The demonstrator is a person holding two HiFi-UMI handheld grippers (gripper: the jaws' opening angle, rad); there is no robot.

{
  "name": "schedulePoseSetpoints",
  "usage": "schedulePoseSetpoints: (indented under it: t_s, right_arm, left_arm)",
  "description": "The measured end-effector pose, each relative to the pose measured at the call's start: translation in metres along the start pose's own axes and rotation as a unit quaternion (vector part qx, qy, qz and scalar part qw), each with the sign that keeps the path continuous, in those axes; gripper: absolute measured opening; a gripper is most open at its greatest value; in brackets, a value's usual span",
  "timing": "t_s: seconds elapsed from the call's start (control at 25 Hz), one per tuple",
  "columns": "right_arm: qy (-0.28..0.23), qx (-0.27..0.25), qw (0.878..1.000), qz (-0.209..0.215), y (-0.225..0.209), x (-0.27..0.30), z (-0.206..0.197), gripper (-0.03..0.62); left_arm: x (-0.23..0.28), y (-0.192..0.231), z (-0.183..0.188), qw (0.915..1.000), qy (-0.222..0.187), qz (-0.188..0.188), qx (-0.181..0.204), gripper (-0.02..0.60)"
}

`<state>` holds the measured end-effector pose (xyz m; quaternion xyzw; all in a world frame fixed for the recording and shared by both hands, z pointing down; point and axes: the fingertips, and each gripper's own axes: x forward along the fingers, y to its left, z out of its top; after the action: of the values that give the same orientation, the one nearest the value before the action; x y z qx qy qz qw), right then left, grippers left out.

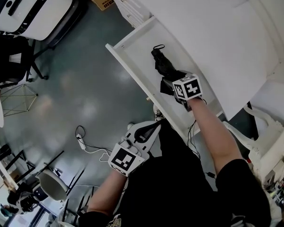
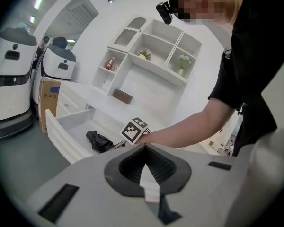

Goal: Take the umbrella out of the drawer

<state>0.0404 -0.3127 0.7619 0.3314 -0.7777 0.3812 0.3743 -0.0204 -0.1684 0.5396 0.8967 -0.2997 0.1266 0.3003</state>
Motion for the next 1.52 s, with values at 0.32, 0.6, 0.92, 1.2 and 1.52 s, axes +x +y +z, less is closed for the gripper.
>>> schedulePoseSetpoints:
  t_s: [0.32,0.6,0.92,1.2,1.52]
  right_arm:
    - [0.023,-0.010,0.999,-0.038,0.000,0.012,-0.006,0.295]
    - [0.030,-0.035,0.996,-0.073,-0.002,0.020,-0.009,0.299]
    - [0.036,-0.062,0.991,-0.113,-0.001,0.018,-0.007,0.299]
    - [0.031,-0.057,0.993,-0.103,-0.001,0.018,-0.005,0.298]
    - [0.026,-0.052,0.993,-0.101,0.000,0.018,-0.005,0.287]
  left_arm:
    - [0.000,-0.003,-0.005,1.0000,0.001,0.001,-0.004,0.005]
    - [-0.002,-0.002,-0.007,1.0000,0.001,0.002,-0.005,0.005]
    - [-0.008,-0.002,-0.007,1.0000,0.000,0.006,-0.006,0.005]
    - [-0.026,0.002,-0.012,0.9997,-0.006,0.016,-0.017,0.005]
    - [-0.050,0.010,-0.012,0.9997,-0.011,0.022,-0.010,0.005]
